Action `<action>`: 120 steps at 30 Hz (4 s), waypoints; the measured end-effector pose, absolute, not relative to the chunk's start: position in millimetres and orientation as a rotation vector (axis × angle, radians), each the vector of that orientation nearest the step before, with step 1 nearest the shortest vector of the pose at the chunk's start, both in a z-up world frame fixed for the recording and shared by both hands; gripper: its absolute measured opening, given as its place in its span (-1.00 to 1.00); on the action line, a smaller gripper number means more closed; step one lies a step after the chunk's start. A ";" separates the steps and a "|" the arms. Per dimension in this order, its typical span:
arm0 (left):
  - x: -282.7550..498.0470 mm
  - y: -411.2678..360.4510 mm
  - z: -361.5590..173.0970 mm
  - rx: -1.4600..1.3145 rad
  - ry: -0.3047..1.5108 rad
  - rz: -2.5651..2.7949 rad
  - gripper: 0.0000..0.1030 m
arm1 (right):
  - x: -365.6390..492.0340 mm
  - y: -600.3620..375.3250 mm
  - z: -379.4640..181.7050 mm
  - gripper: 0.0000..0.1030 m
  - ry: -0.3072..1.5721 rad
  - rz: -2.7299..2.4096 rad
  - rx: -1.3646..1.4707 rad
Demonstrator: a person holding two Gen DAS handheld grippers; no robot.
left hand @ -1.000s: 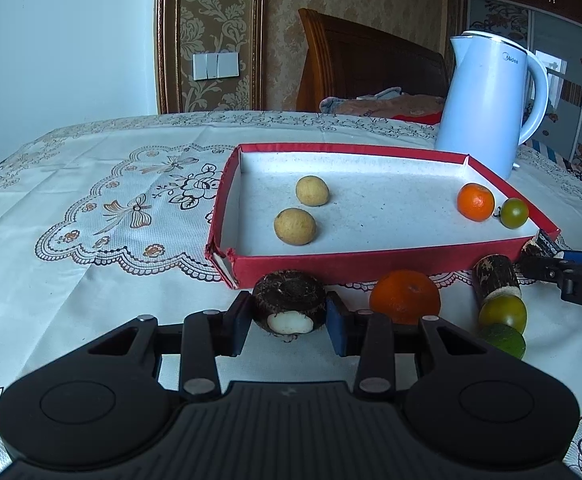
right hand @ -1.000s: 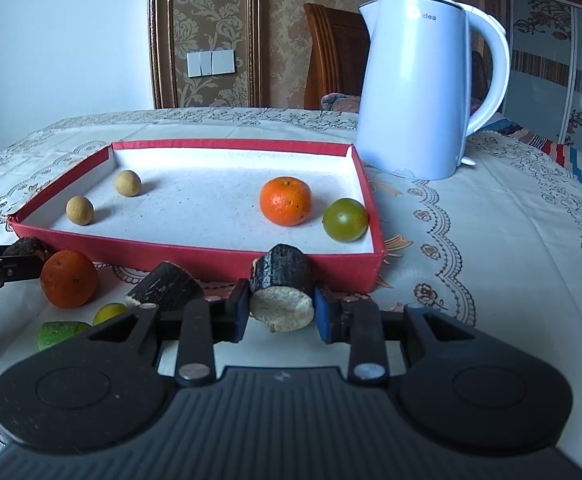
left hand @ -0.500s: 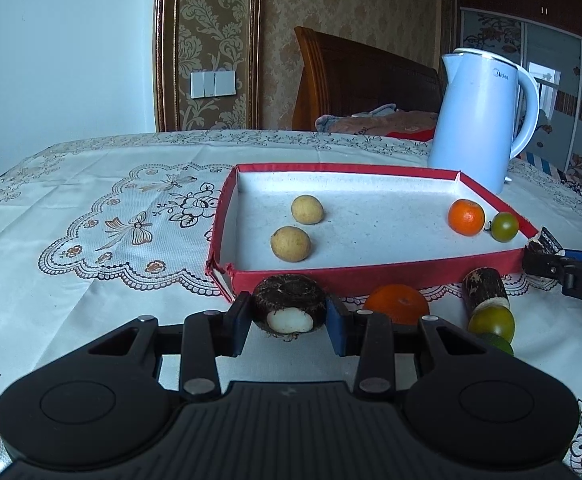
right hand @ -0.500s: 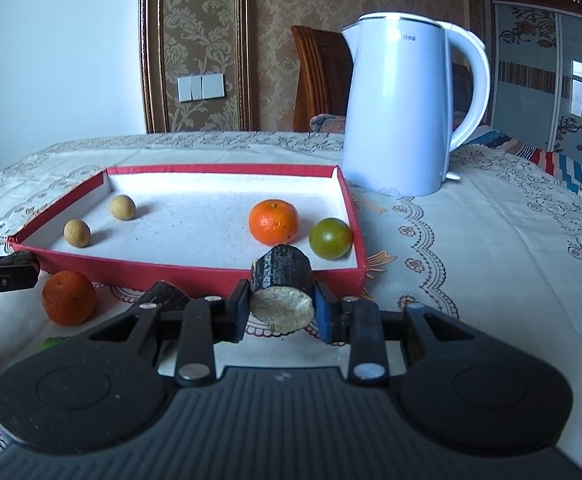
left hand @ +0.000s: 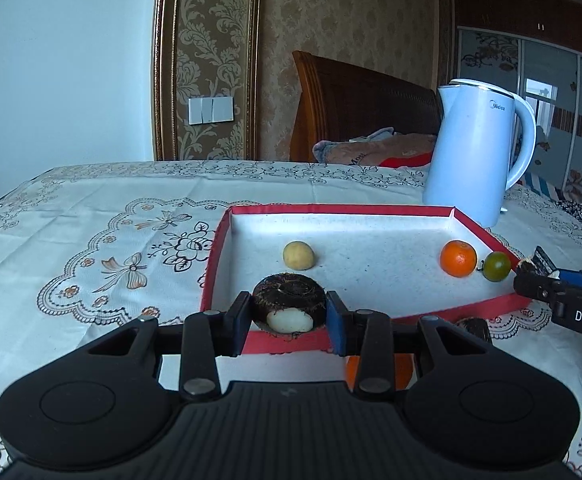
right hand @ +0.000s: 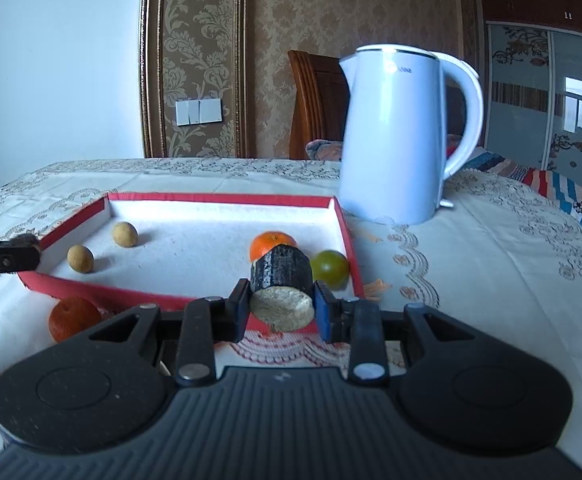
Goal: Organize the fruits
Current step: 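Carry the eggplant piece and dark round fruit over the red tray with both grippers, then open the left gripper to drop the dark fruit while the right releases the eggplant piece, then withdraw both open grippers from the tray toward the remaining produce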
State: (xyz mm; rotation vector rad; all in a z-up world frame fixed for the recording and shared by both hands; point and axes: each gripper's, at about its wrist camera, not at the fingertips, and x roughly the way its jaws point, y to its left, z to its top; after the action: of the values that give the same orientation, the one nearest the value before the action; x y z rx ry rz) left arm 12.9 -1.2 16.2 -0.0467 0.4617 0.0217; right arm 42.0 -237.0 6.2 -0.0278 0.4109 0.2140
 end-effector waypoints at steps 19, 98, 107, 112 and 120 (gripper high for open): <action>74.8 -27.7 8.9 -0.009 0.541 0.030 -0.26 | 102.8 -194.2 7.4 -0.40 0.513 0.242 -0.048; 108.4 -14.3 -4.6 -0.076 0.547 0.169 0.60 | 140.6 -196.6 -5.6 0.66 0.558 0.201 0.091; 99.7 -5.2 -3.5 -0.119 0.549 0.159 0.60 | 121.3 -207.3 -3.2 0.84 0.535 0.219 0.139; 88.3 -3.9 -1.6 -0.124 0.540 0.142 0.60 | 107.9 -206.3 -2.5 0.87 0.518 0.223 0.121; 66.6 -5.4 2.7 -0.103 0.494 0.138 0.60 | 80.8 -218.3 -0.7 0.90 0.480 0.235 0.163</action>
State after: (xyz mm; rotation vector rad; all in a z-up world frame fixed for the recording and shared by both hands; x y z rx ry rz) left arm 66.6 -5.4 2.7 -0.1033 0.4943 0.1381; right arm 80.8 -218.3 -0.7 0.1627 0.4805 0.2348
